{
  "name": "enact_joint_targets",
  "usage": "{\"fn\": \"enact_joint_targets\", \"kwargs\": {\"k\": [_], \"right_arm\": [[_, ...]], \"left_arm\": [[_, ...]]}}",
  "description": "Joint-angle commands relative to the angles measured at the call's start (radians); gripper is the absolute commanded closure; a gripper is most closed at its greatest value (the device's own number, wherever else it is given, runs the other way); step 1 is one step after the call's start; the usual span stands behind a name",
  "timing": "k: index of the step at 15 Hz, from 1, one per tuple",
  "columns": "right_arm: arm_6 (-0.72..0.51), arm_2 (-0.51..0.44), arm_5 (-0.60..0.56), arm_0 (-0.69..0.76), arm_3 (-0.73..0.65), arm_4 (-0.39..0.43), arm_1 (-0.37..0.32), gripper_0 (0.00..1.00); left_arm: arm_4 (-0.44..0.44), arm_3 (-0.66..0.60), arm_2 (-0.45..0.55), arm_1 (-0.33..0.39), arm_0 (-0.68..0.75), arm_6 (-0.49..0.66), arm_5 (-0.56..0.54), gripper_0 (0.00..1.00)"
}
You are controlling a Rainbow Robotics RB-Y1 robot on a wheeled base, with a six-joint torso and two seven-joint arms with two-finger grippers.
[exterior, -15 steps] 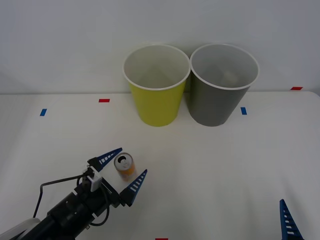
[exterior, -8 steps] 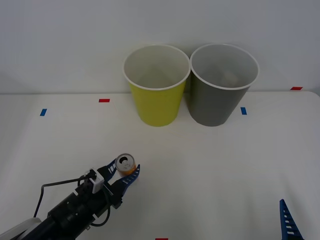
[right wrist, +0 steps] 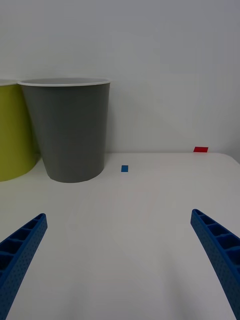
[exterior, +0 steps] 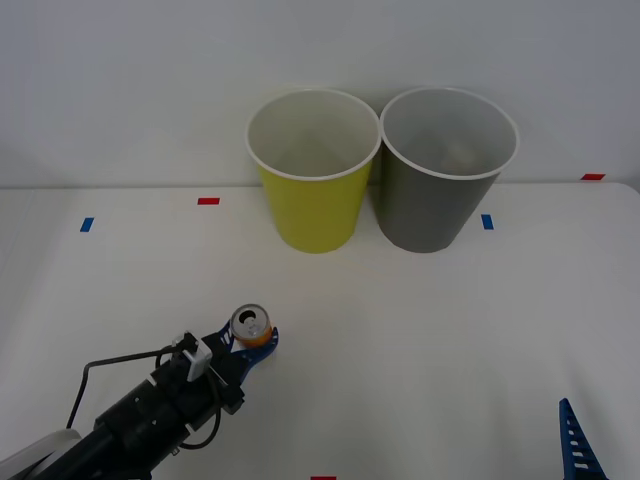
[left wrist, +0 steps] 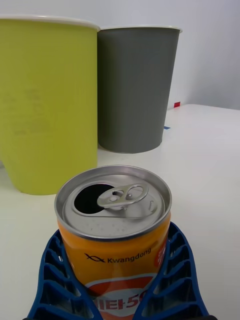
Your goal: Put cans in the gray bin and PET bottles in the light green bin.
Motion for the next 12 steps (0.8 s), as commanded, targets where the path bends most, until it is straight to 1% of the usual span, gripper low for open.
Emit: {"fn": "enact_joint_targets", "kwargs": {"k": [1, 4, 7, 9, 11, 12], "right_arm": [[0.000, 0.000, 0.000, 0.000, 0.000, 0.000, 0.000, 0.00], [0.000, 0.000, 0.000, 0.000, 0.000, 0.000, 0.000, 0.00], [0.000, 0.000, 0.000, 0.000, 0.000, 0.000, 0.000, 0.00], [0.000, 0.000, 0.000, 0.000, 0.000, 0.000, 0.000, 0.00], [0.000, 0.000, 0.000, 0.000, 0.000, 0.000, 0.000, 0.00], [0.000, 0.000, 0.000, 0.000, 0.000, 0.000, 0.000, 0.00]], "left_arm": [[-0.003, -0.117, 0.042, 0.023, 0.001, 0.005, 0.138, 0.97], [0.009, -0.283, 0.103, 0.048, 0.015, 0.015, 0.342, 0.97], [0.011, -0.560, 0.238, 0.054, 0.107, 0.015, 0.669, 0.97], [0.012, -0.672, 0.292, 0.052, 0.130, 0.011, 0.807, 0.97], [0.026, -0.778, 0.350, 0.031, 0.129, 0.000, 0.974, 0.97], [0.047, -0.826, 0.379, 0.011, 0.127, -0.017, 1.055, 0.97]]}}
